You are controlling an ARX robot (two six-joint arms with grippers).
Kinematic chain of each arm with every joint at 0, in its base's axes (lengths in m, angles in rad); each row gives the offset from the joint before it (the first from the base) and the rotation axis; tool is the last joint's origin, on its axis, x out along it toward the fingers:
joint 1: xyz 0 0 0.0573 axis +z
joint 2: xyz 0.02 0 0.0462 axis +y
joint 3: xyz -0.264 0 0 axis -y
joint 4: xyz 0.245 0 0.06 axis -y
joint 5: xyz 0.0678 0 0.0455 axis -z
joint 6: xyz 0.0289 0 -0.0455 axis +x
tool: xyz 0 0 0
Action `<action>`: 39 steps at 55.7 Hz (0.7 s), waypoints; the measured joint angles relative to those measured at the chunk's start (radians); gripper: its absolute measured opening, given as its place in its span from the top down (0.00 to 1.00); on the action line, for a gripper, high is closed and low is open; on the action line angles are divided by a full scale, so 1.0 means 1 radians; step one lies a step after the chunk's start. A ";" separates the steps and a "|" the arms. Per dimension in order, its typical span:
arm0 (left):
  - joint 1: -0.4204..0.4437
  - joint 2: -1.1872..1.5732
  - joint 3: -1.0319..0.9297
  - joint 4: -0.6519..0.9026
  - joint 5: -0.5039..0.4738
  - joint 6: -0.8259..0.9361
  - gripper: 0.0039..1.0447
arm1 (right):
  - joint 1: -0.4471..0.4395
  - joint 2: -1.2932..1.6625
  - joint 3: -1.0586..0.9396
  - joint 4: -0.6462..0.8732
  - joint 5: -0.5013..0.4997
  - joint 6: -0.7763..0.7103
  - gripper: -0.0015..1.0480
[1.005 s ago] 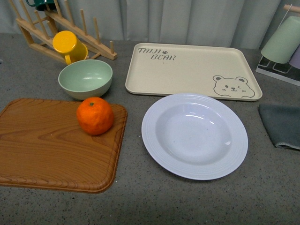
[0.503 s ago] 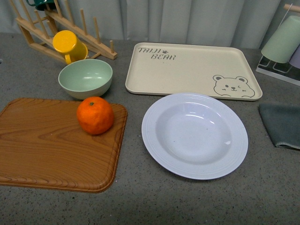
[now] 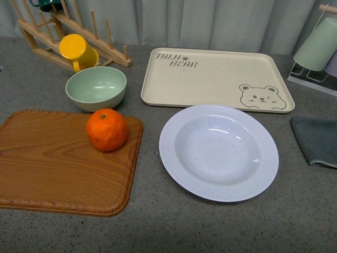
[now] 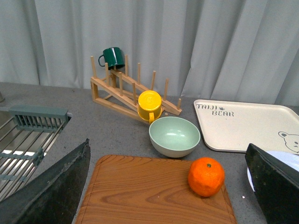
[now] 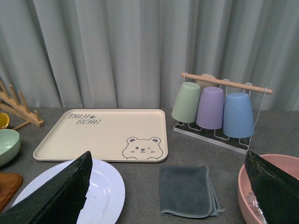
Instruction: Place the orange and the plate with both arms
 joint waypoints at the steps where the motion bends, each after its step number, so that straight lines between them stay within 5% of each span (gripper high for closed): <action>1: 0.000 0.000 0.000 0.000 0.000 0.000 0.06 | 0.000 0.000 0.000 0.000 0.000 0.000 0.09; 28: 0.000 0.000 0.000 0.000 0.000 0.000 0.06 | 0.000 0.000 0.000 0.000 0.000 0.000 0.09; 35: -0.134 0.117 0.029 -0.098 -0.414 -0.124 0.06 | 0.000 0.000 0.000 0.000 0.003 0.000 0.09; 39: -0.145 0.169 0.029 -0.083 -0.480 -0.165 0.06 | 0.000 0.000 0.000 0.000 0.002 0.000 0.09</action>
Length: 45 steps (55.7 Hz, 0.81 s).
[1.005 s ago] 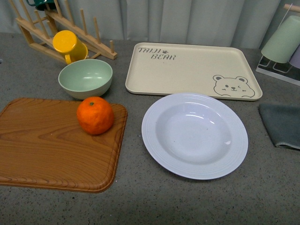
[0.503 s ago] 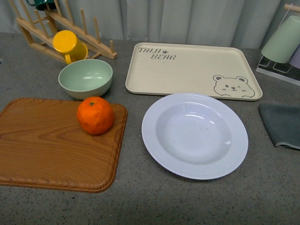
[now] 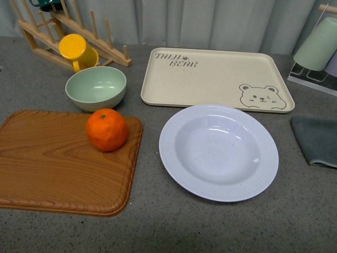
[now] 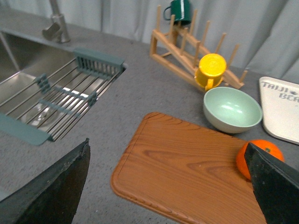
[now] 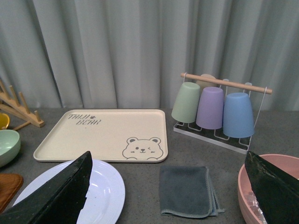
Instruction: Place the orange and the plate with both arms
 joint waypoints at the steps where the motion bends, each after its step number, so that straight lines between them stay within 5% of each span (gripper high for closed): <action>1: 0.008 0.022 0.002 0.018 -0.005 -0.021 0.06 | 0.000 0.000 0.000 0.000 0.000 0.000 0.09; 9: 0.051 0.268 0.026 0.241 0.035 -0.075 0.06 | 0.000 0.000 0.000 0.000 -0.002 0.000 0.09; 22: -0.004 0.866 0.196 0.623 0.223 -0.106 0.06 | 0.000 0.000 0.000 0.000 -0.002 0.000 0.09; 45: -0.061 1.460 0.493 0.676 0.408 -0.067 0.06 | 0.000 0.000 0.000 0.000 -0.002 0.000 0.09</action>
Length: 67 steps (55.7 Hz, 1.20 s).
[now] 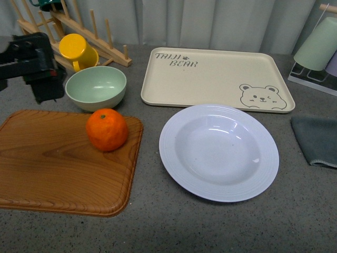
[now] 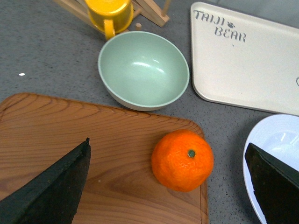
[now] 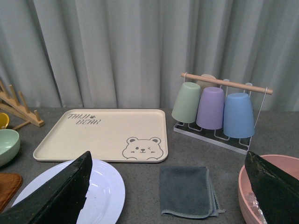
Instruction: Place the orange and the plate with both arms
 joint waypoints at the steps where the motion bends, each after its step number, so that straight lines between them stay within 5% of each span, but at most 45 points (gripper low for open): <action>1: -0.002 0.016 0.010 -0.004 0.002 0.006 0.06 | 0.000 0.000 0.000 0.000 0.000 0.000 0.09; 34: -0.035 0.275 0.183 -0.080 0.164 0.181 0.06 | 0.000 0.000 0.000 0.000 0.000 0.000 0.09; 67: -0.039 0.432 0.258 -0.112 0.198 0.218 0.06 | 0.000 0.000 0.000 0.000 0.000 0.000 0.09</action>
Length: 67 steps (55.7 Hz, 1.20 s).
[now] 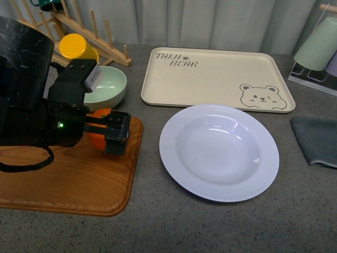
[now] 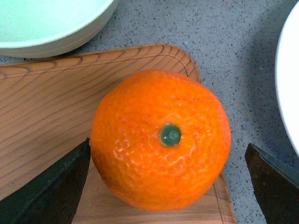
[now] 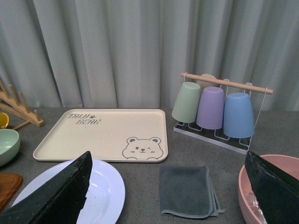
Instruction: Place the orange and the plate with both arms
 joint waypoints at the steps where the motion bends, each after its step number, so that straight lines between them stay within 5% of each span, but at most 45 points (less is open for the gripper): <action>1: 0.001 0.003 0.002 0.000 0.000 0.000 0.06 | 0.000 0.000 0.000 0.000 0.000 0.000 0.09; 9: 0.010 0.007 0.010 0.003 -0.001 -0.004 0.30 | 0.000 0.000 0.000 0.000 0.000 0.000 0.09; 17: 0.011 0.006 0.010 0.003 0.000 -0.005 0.38 | 0.000 0.000 0.000 0.000 0.000 0.000 0.09; 31: -0.021 -0.085 0.000 0.003 0.029 -0.072 0.39 | 0.000 0.000 0.000 0.000 0.000 0.000 0.09; 67: -0.307 0.040 0.155 -0.003 0.012 -0.193 0.39 | 0.000 0.000 0.000 0.000 0.000 0.000 0.09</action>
